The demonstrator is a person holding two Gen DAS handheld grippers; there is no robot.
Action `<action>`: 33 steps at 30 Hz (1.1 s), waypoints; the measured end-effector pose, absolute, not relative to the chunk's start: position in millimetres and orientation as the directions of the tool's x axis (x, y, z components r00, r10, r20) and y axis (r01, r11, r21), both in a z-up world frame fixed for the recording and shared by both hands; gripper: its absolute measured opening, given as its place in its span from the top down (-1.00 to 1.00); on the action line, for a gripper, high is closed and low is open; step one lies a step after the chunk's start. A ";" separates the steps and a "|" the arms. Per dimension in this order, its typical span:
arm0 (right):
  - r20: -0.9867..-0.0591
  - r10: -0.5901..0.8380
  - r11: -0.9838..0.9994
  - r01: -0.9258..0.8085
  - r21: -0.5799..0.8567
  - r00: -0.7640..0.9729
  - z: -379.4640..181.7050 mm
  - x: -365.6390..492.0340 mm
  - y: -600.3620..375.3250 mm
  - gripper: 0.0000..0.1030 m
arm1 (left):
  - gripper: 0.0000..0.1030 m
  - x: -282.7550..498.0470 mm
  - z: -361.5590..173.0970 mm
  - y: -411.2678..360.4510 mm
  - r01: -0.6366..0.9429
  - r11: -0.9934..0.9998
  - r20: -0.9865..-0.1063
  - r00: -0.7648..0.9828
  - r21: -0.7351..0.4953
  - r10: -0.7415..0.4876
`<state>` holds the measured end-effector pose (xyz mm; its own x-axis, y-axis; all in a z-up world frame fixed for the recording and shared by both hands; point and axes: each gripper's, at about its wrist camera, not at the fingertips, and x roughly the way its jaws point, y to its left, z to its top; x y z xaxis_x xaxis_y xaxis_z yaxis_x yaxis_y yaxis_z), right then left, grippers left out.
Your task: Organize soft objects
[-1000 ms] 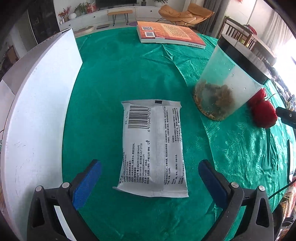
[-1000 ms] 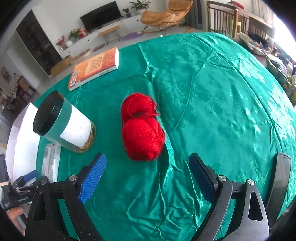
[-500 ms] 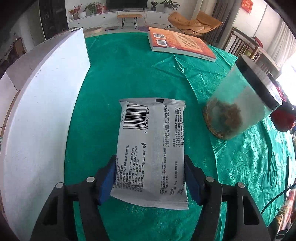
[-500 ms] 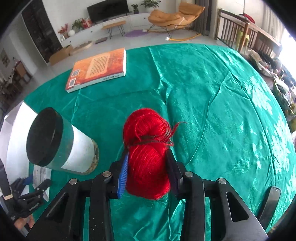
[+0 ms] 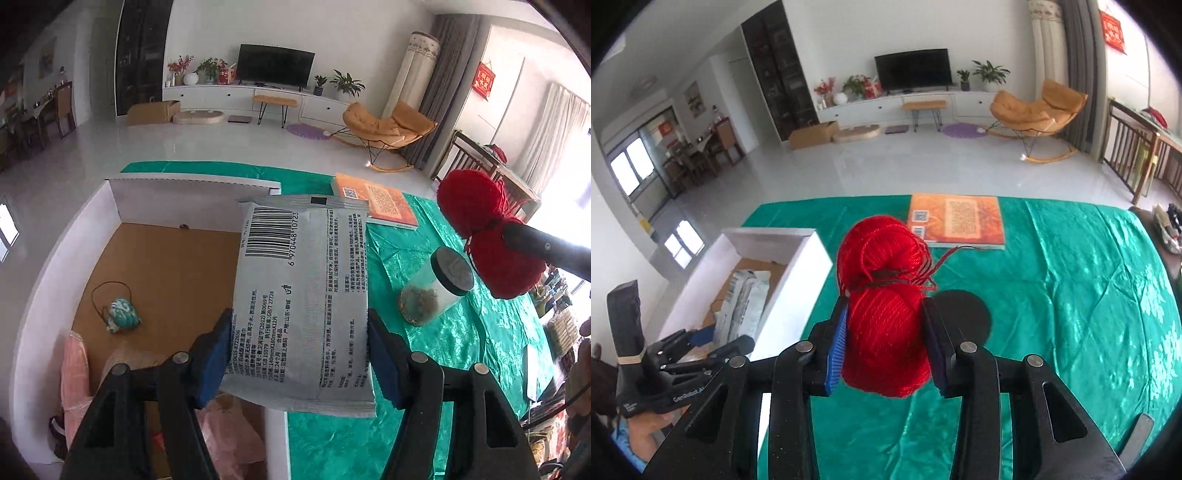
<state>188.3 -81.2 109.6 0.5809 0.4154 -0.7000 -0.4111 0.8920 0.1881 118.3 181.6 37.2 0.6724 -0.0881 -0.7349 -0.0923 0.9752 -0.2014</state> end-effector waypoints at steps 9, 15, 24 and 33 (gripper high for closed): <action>-0.697 0.644 0.690 -0.633 0.352 0.315 68.2 105.5 62.6 0.11 | -0.33 21.6 1.9 274.2 -0.328 0.944 -0.787 0.583 -0.004 0.199; -0.734 0.633 0.651 -0.681 0.334 0.245 35.0 75.9 100.9 -0.38 | -0.76 -8.4 1.2 287.0 -0.440 0.895 -0.742 0.577 0.068 0.340; -0.728 0.568 0.681 -0.716 0.154 0.384 60.2 57.9 94.1 -0.49 | -0.96 -33.9 38.6 254.5 -0.519 0.835 -0.653 0.571 0.182 0.498; -0.746 0.508 0.722 -0.685 0.097 0.431 70.3 42.6 89.9 -0.52 | -0.97 -49.8 63.8 247.2 -0.444 0.896 -0.687 0.642 0.027 0.339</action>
<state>42.6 89.9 70.3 0.4309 0.5085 -0.7455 -0.6846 0.7224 0.0970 -49.8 247.2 63.8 0.6424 0.3391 -0.6873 -0.4436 0.8958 0.0274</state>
